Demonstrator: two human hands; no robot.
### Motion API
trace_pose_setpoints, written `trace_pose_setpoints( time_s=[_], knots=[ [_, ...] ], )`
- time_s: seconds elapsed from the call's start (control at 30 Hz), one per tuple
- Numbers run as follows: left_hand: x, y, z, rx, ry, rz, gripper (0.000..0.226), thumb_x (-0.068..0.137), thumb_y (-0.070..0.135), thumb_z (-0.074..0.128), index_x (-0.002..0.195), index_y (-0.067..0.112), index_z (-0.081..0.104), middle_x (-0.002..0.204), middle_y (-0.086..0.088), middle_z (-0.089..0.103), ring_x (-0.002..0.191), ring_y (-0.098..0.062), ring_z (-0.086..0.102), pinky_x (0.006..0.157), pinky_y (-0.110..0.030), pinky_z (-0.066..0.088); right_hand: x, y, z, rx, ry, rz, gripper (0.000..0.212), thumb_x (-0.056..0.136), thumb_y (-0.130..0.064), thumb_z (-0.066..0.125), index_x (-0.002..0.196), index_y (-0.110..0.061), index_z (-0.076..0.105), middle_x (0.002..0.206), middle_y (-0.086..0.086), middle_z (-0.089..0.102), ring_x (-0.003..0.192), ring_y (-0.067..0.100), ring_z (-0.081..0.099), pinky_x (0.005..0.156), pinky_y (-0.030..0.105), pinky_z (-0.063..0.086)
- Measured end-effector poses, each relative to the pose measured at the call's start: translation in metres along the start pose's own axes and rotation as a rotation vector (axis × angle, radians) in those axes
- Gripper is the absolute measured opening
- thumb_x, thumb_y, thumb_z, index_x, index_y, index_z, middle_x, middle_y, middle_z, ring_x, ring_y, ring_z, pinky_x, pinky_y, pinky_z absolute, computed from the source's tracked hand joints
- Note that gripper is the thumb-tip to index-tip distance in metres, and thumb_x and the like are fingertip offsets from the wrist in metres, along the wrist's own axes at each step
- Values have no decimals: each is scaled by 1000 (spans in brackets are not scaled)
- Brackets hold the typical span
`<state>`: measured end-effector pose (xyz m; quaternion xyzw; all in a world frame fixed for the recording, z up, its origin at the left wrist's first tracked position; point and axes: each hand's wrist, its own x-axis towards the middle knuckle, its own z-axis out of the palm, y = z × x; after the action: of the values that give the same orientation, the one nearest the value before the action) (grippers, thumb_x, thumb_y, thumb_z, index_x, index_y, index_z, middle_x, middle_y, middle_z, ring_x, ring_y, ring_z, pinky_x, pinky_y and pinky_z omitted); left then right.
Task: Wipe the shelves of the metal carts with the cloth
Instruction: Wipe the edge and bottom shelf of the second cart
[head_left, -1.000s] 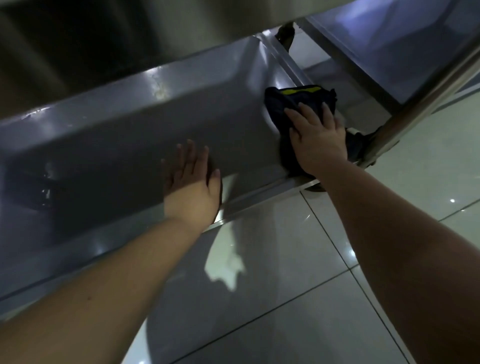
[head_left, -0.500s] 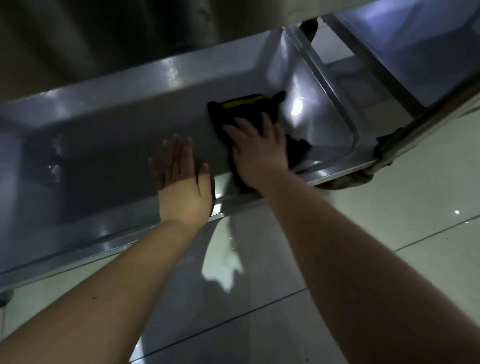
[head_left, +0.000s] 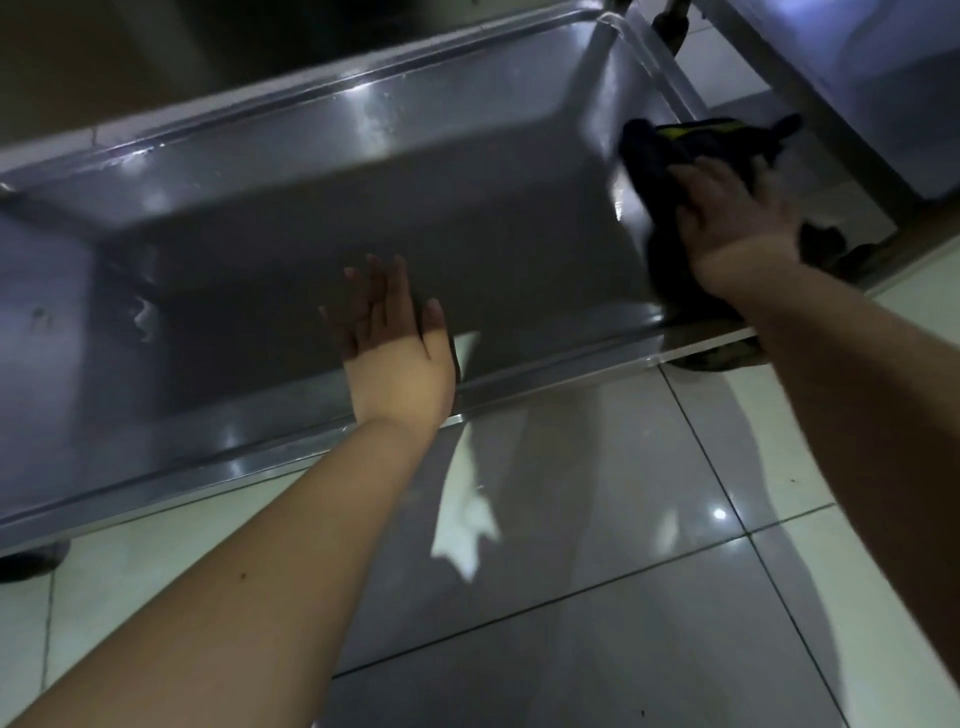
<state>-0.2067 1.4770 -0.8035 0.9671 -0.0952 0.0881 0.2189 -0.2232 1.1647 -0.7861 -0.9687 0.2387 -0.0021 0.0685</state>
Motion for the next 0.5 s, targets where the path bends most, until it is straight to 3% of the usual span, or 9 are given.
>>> trace_pose_setpoints(
  time_s=[0.07,0.2,0.33,0.5],
  knots=[
    [0,-2,2,-1,-5,2,60,94,38,28,150,15,29,158,-8,22,148,-24,6,118,-51,2,-8,5,-5,-4,-3,96,48,100,-38,31,148,-38,26,159,-8,21,147,36,6,116,51,10],
    [-1,-3,2,2,12,-16,59,94,36,30,149,15,29,158,-8,22,148,-25,7,119,-49,1,-21,-43,-1,0,-35,142,50,101,-37,28,150,-42,17,161,-12,10,147,35,-3,117,54,2],
    [-1,-4,4,-35,13,-44,60,93,37,28,149,14,29,158,-8,22,148,-24,6,119,-45,-4,-44,-112,13,-1,-37,-47,51,100,-39,27,150,-44,15,161,-14,9,147,35,-2,117,53,5],
    [2,0,-1,-219,4,-70,55,95,32,34,148,14,33,158,-9,22,148,-24,4,119,-47,-1,-81,-191,25,27,-89,-226,53,99,-46,22,150,-45,10,162,-11,4,147,37,-10,116,54,-6]
  ],
)
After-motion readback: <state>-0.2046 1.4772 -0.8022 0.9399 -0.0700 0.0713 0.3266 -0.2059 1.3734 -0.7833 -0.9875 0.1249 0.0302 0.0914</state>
